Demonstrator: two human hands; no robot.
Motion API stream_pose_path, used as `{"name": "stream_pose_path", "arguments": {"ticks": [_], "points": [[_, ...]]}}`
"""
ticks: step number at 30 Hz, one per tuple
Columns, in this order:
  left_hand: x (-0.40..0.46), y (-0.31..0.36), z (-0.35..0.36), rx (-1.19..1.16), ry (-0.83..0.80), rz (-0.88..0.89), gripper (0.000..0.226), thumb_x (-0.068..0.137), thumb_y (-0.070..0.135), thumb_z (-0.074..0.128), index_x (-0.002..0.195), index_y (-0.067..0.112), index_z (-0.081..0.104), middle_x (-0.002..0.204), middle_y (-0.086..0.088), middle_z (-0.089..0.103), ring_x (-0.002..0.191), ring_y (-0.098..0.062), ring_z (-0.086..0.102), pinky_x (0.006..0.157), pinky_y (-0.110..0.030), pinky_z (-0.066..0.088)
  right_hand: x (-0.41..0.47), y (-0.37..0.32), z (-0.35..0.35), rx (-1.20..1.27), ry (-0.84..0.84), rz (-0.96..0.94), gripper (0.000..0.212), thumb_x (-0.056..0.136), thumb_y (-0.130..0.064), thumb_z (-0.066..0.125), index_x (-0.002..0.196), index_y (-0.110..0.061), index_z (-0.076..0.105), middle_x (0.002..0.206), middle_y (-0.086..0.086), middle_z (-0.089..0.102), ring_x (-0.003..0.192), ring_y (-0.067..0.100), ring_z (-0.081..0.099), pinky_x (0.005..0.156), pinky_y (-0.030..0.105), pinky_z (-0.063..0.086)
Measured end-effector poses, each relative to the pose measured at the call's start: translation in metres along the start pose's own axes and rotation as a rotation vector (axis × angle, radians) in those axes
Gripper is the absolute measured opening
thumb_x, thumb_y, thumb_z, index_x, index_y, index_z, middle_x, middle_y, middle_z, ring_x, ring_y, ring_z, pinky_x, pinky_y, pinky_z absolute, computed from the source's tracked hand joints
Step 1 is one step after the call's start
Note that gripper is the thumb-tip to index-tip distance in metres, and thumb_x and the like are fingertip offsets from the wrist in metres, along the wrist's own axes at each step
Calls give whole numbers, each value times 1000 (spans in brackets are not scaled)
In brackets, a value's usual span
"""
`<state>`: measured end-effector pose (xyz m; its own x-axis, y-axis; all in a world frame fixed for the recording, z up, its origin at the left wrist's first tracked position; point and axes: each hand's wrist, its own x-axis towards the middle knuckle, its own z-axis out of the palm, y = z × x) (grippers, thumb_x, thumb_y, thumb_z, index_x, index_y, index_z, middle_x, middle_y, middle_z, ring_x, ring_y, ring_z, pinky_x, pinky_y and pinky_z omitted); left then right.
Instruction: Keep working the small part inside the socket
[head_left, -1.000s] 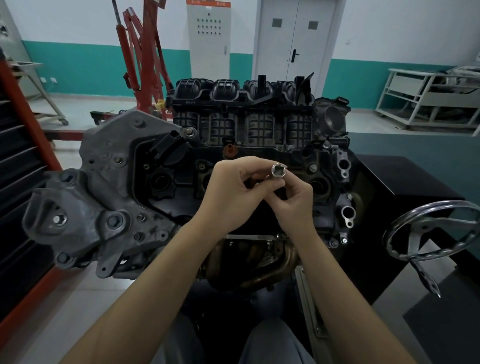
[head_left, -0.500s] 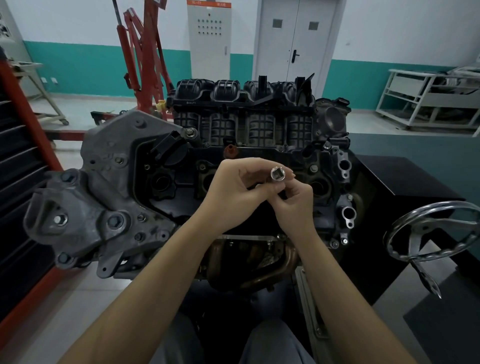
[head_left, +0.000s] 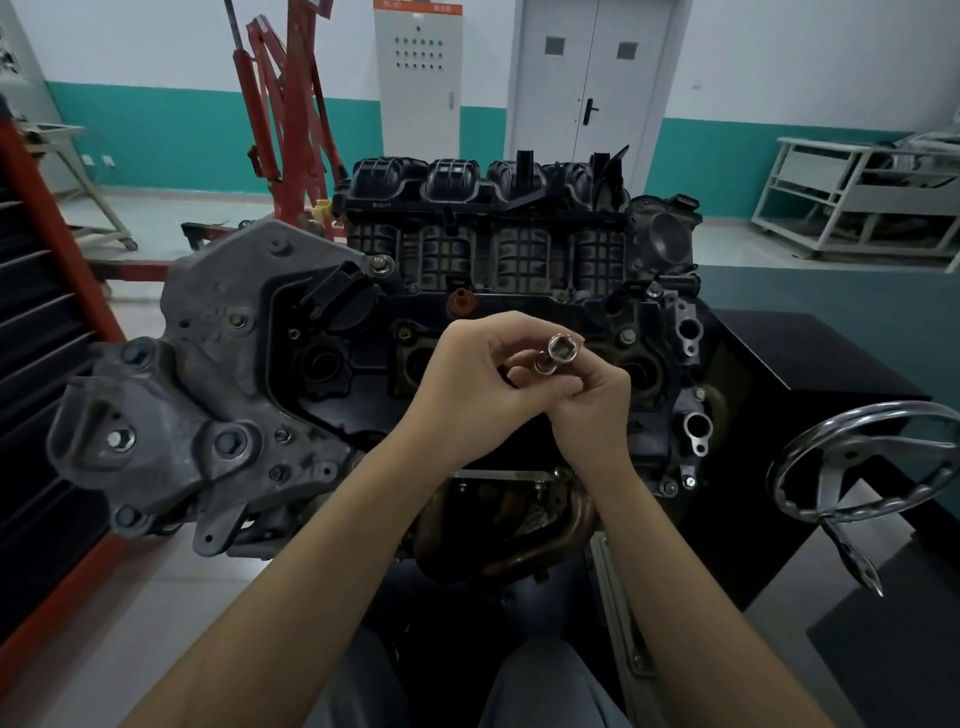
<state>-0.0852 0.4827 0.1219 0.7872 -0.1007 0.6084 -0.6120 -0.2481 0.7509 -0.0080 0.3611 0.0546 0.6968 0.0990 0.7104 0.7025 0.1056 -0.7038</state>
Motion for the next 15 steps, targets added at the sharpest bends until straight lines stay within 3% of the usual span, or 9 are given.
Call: {"name": "stream_pose_path", "arguments": {"ticks": [3, 7, 10, 12, 15], "points": [[0, -1, 1, 60, 68, 13, 17, 74, 1, 80, 89, 6, 75, 86, -3, 74, 84, -11, 71, 80, -28, 57, 0, 0, 0, -16, 3, -11, 10, 80, 5, 70, 89, 3, 71, 83, 10, 73, 82, 23, 69, 76, 29, 54], [0, -1, -1, -37, 32, -9, 23, 80, -6, 72, 99, 7, 74, 94, -4, 75, 92, -12, 71, 86, -26, 56, -1, -3, -1, -17, -51, -54, 17, 86, -2, 65, 102, -8, 68, 90, -11, 73, 90, 8, 68, 79, 20, 50], [-1, 1, 0, -91, -41, -15, 24, 82, -10, 68, 103, 3, 72, 97, -8, 74, 96, -16, 71, 87, -28, 55, 0, -3, -1, -7, -42, -17, 22, 83, 5, 65, 99, -9, 68, 86, -18, 72, 86, 3, 68, 76, 17, 50], [-1, 0, 1, -39, -8, -10, 24, 78, -6, 74, 99, 3, 72, 95, -8, 73, 94, -16, 71, 87, -31, 56, -1, -3, 0, 3, -19, 11, 25, 79, 10, 69, 89, -13, 72, 80, -14, 73, 79, 3, 68, 71, 16, 50], [-2, -1, 3, 80, 102, 14, 18, 71, 3, 83, 87, 9, 75, 85, -1, 74, 83, -9, 71, 79, -27, 57, -1, 1, 1, 7, 7, 32, 13, 77, 7, 73, 87, -1, 73, 81, 5, 74, 79, 17, 70, 73, 25, 53]]}}
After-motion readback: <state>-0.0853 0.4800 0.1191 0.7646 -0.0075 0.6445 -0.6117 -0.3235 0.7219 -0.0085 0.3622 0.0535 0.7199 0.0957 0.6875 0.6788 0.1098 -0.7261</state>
